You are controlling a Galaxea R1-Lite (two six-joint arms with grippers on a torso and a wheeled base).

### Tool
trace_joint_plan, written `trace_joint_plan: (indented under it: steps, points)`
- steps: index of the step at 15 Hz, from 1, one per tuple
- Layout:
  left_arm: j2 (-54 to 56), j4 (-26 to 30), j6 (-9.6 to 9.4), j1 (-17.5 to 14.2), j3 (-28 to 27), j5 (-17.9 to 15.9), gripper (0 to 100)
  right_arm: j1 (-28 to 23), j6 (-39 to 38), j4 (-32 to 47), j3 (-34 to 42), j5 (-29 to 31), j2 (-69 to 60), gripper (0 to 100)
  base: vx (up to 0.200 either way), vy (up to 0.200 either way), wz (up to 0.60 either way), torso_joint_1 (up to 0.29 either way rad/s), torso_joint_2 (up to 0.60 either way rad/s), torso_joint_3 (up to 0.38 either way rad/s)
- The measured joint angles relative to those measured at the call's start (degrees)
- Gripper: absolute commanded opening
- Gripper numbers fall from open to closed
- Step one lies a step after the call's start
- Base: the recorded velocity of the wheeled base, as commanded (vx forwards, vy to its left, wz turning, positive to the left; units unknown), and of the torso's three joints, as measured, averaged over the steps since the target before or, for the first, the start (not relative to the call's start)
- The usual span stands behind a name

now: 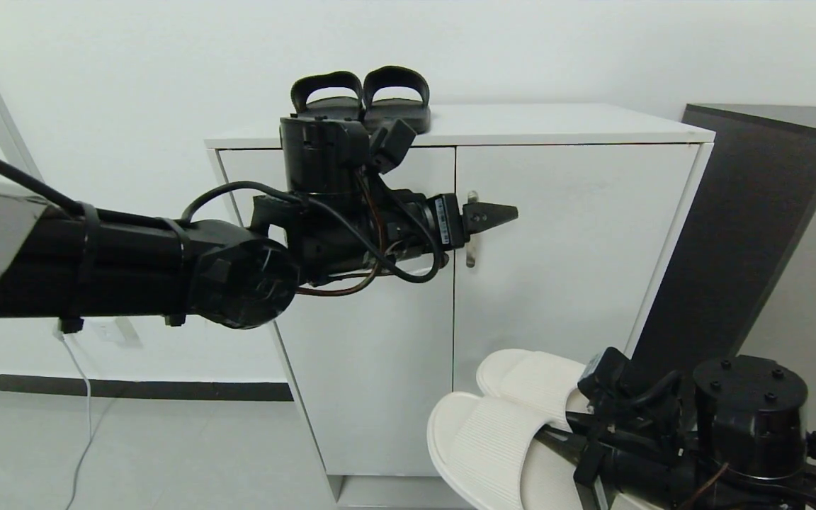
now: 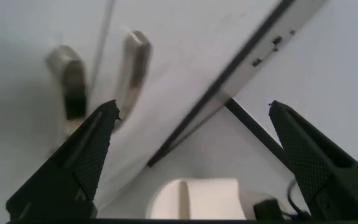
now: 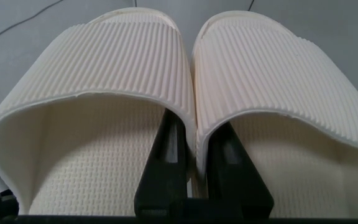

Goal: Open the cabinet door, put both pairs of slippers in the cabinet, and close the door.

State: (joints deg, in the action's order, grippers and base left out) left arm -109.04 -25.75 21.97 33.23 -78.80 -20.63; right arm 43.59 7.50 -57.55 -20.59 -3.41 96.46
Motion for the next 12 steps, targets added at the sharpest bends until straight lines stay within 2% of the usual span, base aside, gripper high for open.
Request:
trace_joint_plan:
  steps: [7,8,12]
  points:
    - [-5.69,0.18,0.06,-0.33,-7.11,1.63,100,0.00,0.05,0.07,0.48,-0.02,0.00,0,0.000,0.000,0.00,0.000,0.00,0.000]
    - [-6.23,0.11,0.06,-0.33,-7.39,1.66,0,0.04,0.05,0.07,0.52,-0.04,-0.02,0,0.000,0.000,0.00,0.000,0.00,0.000]
    - [-6.74,0.24,0.06,-0.44,-6.14,2.16,0,0.06,0.55,0.10,1.17,-0.39,-0.10,0,0.000,0.000,0.00,0.000,0.00,0.000]
